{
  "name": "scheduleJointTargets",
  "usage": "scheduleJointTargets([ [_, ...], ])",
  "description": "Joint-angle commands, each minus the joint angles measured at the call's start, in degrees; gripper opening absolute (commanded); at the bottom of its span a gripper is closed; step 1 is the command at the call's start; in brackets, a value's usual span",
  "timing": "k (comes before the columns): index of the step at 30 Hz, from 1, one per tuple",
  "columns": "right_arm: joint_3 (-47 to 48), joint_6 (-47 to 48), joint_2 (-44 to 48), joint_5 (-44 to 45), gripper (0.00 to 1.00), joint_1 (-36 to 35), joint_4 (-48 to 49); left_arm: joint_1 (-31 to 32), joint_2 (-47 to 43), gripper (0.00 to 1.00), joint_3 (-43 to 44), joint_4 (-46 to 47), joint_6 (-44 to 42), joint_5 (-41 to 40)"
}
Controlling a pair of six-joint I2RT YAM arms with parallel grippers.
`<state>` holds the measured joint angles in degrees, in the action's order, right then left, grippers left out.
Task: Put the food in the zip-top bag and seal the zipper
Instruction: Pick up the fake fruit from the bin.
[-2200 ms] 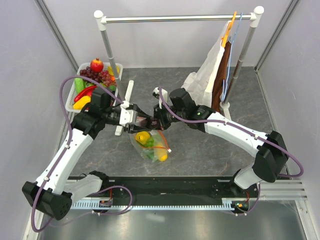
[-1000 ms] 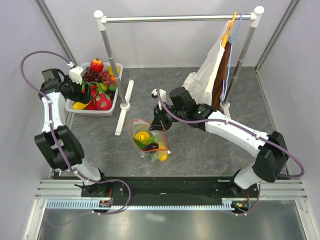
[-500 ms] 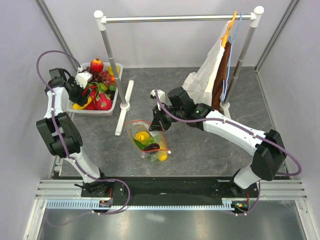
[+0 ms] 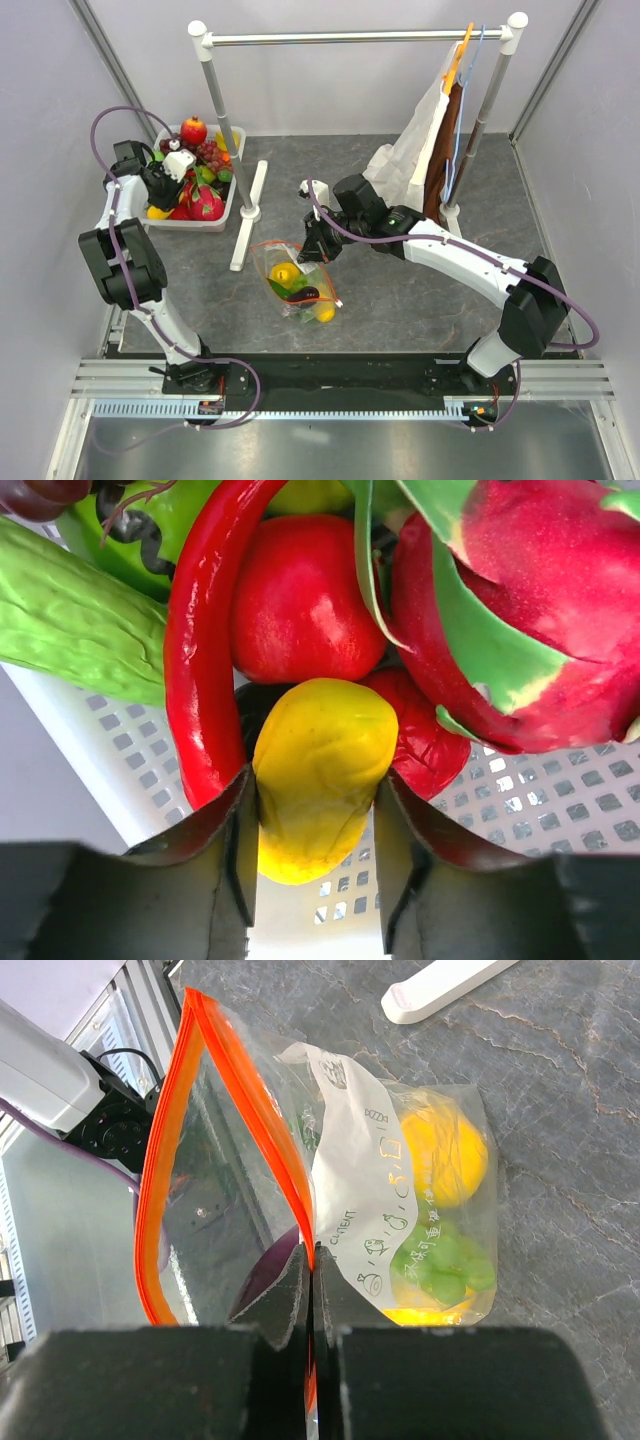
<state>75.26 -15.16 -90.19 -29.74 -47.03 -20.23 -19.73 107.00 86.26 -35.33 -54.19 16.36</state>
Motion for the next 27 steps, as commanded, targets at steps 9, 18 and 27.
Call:
scheduleJointTargets([
  [9, 2.1, 0.8, 0.2, -0.1, 0.0, 0.1, 0.5, 0.2, -14.7, 0.31, 2.0, -2.5, 4.1, 6.6],
  [18, 2.0, 1.1, 0.2, -0.6, 0.0, 0.0, 0.5, 6.1, -33.9, 0.27, 4.0, -20.4, 6.3, 40.6],
  [27, 2.6, -0.7, -0.6, -2.9, 0.0, 0.2, 1.0, 31.9, -47.2, 0.28, -2.3, -21.5, 14.4, 49.6],
])
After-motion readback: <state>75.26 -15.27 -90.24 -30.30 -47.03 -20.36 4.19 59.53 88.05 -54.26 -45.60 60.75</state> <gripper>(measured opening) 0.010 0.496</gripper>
